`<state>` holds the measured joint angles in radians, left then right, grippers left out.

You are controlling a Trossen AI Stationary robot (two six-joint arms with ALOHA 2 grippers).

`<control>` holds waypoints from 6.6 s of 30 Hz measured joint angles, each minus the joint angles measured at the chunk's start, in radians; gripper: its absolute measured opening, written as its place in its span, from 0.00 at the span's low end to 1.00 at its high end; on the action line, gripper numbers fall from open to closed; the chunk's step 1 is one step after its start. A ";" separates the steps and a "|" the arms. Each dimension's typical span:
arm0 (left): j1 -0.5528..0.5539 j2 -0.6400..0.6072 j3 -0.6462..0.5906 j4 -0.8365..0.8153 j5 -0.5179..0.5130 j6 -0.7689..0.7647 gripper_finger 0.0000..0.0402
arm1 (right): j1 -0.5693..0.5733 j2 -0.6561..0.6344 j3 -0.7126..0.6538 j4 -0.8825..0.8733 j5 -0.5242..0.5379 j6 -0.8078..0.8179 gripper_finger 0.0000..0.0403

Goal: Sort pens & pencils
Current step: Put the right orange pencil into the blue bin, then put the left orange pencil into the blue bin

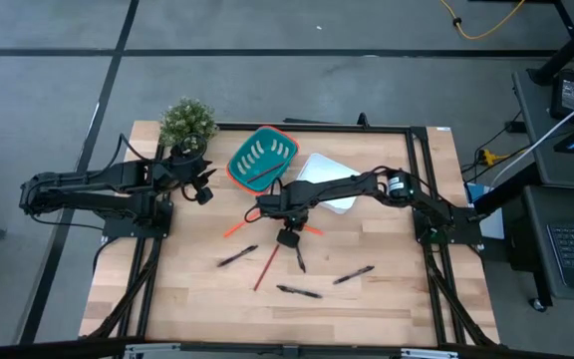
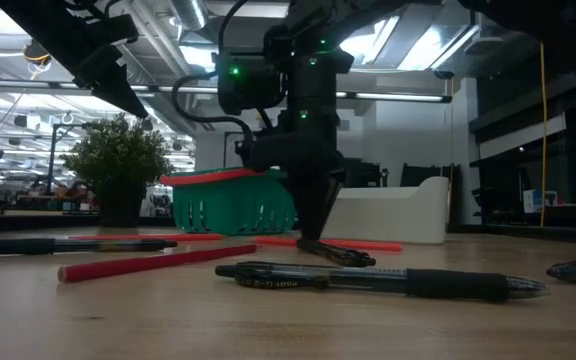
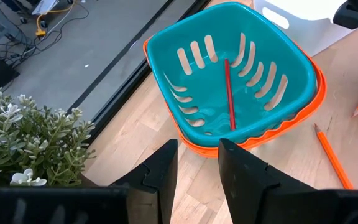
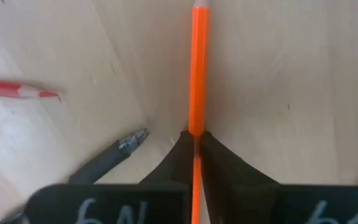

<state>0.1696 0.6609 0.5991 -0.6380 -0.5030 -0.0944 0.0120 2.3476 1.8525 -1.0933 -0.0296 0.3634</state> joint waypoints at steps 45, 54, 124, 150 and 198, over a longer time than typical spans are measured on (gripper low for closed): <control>0.000 0.000 0.000 0.000 0.000 0.000 0.27 | 0.009 0.029 0.052 0.016 0.030 -0.008 0.15; 0.000 0.000 0.000 0.002 0.000 0.001 0.27 | 0.008 0.031 0.051 0.012 0.013 -0.030 0.03; 0.000 0.000 0.000 0.001 0.000 0.002 0.27 | 0.012 0.030 0.161 -0.094 0.081 -0.042 0.01; 0.000 0.000 0.000 0.002 0.000 0.012 0.27 | 0.010 0.028 0.091 0.034 0.007 -0.059 0.22; -0.535 0.594 0.102 0.320 0.200 -0.261 0.27 | 0.102 -0.336 0.467 -0.397 0.847 -0.056 0.22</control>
<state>-0.3659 1.2551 0.7013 -0.3182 -0.3035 -0.3553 0.1139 2.0111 2.3199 -1.4905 0.8177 0.3078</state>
